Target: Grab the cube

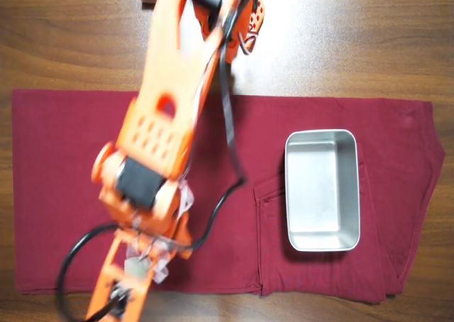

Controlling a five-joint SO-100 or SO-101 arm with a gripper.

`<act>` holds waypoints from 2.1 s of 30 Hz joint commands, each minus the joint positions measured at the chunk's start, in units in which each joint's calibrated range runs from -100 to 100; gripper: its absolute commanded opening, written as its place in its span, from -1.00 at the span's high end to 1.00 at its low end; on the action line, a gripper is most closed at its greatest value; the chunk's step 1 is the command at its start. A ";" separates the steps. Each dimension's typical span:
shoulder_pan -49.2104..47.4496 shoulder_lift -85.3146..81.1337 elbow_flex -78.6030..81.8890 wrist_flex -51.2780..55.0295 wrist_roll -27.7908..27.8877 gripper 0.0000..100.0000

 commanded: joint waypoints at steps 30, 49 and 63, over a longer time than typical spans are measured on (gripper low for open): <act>-0.54 20.84 -36.26 -3.36 -2.15 1.00; -65.22 2.19 -3.58 13.24 -12.65 1.00; -55.05 -4.46 2.79 -6.31 -10.65 0.82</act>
